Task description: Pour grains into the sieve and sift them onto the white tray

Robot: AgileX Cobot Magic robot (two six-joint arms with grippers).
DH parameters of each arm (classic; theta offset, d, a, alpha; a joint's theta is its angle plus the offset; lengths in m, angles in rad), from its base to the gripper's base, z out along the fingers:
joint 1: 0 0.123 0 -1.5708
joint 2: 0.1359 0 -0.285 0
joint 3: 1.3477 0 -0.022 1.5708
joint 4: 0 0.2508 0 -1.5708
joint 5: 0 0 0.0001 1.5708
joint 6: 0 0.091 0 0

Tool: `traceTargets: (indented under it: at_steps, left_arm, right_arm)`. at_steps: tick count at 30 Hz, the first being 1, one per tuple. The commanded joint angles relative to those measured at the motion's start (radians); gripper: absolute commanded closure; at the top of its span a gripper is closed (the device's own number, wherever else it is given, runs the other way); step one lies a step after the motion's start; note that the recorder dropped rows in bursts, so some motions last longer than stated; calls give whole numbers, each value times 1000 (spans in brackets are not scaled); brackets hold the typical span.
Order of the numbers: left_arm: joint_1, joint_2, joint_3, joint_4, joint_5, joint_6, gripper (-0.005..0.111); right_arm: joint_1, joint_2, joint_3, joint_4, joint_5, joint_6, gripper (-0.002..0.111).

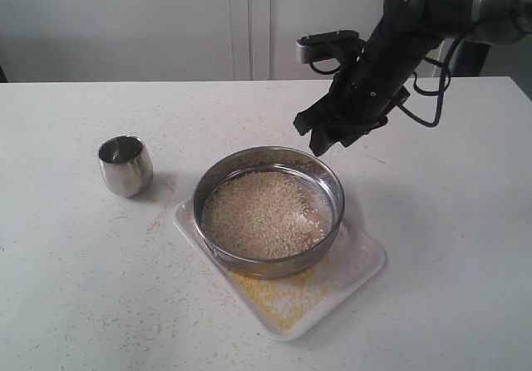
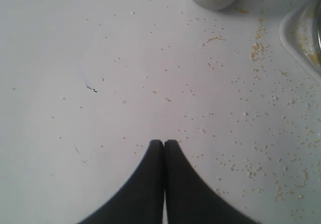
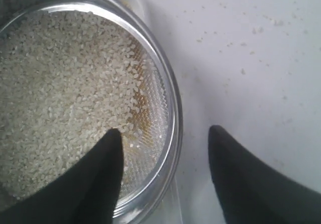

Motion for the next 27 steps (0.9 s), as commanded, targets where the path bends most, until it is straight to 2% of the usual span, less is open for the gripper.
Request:
traceTargets:
  at_steps: [1, 7, 12, 21, 25, 27]
  left_arm:
    - [-6, -8, 6, -5, 12, -1, 107]
    - [-6, -8, 6, -5, 12, -1, 107]
    - [-6, -8, 6, -5, 12, -1, 107]
    - [-6, -8, 6, -5, 12, -1, 107]
    - [-6, -8, 6, -5, 12, -1, 107]
    - [-6, -8, 6, -5, 12, -1, 107]
  right_arm:
    - [21, 49, 0, 4, -67, -45, 56]
    - [21, 103, 0, -19, -113, -70, 56]
    - [21, 130, 0, -29, -144, -70, 64]
    - [21, 145, 0, -29, -157, -70, 90]
    - [21, 145, 0, -29, -161, -70, 106]
    - [21, 145, 0, -29, -167, -70, 108]
